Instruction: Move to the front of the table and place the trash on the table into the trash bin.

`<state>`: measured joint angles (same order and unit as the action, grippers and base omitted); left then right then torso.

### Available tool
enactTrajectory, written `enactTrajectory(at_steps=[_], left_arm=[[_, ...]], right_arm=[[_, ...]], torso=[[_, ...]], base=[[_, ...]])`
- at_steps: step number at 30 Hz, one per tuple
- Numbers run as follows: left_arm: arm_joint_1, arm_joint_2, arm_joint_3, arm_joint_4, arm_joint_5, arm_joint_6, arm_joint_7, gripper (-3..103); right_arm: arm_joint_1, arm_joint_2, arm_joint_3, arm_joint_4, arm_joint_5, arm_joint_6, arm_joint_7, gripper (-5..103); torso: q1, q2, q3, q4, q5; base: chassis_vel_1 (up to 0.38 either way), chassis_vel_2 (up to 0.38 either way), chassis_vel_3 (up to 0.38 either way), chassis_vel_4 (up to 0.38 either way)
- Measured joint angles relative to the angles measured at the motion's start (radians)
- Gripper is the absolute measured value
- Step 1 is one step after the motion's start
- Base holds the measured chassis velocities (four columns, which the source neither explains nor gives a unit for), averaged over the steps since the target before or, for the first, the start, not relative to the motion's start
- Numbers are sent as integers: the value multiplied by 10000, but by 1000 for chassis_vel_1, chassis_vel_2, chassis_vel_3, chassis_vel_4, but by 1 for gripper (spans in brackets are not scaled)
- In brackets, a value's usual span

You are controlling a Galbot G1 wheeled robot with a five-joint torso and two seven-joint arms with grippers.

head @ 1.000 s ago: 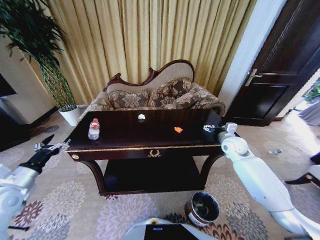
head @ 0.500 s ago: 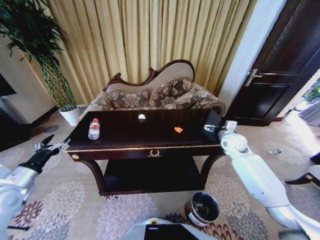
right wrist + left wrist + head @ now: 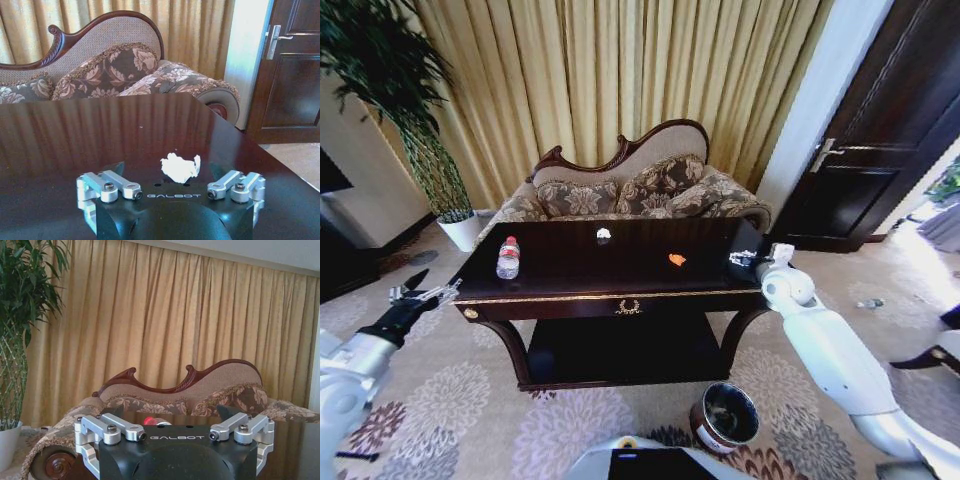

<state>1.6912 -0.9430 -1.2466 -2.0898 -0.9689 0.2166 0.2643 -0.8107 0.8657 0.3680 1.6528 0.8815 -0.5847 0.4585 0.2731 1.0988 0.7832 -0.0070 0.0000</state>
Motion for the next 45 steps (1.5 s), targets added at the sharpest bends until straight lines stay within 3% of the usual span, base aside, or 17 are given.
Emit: enactTrajectory(at_steps=[2,7,8,9,10,14,17,23,25,30,37,45], left_arm=[[-10,3,23,23,54,-13,16,100],[-12,23,27,54,91,-25,38,100],[-14,51,25,70,93,-30,50,100],[-19,70,22,82,93,-31,60,100],[-26,81,20,89,93,-33,65,100],[-30,85,21,92,93,-35,70,100],[-39,82,28,93,93,-44,77,100],[-36,70,29,93,93,-57,109,100],[-26,61,26,94,93,-68,117,100],[-4,56,6,94,92,-92,138,100],[-46,8,51,62,86,-93,130,100],[-84,-24,184,47,159,-93,121,100]], right_arm=[[-28,36,0,0,-54,37,-35,85],[-76,44,0,0,-132,71,-88,75],[-101,51,9,-2,-168,81,-110,64],[-124,58,21,-4,-190,91,-122,64],[-158,66,33,-5,-228,114,-131,52],[-200,68,41,-4,-285,155,-154,47],[-210,59,42,-1,-350,203,-161,30],[-223,40,33,22,-361,235,-160,14],[-263,40,33,58,-365,265,-159,3],[-376,53,49,246,-448,417,-143,1],[-1516,-204,551,2155,-1109,1502,-809,1],[-2233,-82,410,3442,-1207,2209,-802,1]], torso=[[0,0,0,1,0],[0,-1,0,0,0],[0,0,0,0,0],[0,0,0,0,0],[0,0,0,0,0],[0,0,0,0,0],[0,0,0,0,0],[0,0,0,0,-1],[0,0,0,0,0],[0,0,0,0,1],[0,0,-1,-3,-2],[-1,1,0,1,-1]], base=[[0,0,0,0],[0,0,0,0],[0,0,0,0],[0,0,0,0],[0,0,0,0],[0,0,0,0],[0,0,0,0],[0,0,0,0],[0,0,0,0],[0,0,0,0],[0,0,0,0],[0,0,0,0]])
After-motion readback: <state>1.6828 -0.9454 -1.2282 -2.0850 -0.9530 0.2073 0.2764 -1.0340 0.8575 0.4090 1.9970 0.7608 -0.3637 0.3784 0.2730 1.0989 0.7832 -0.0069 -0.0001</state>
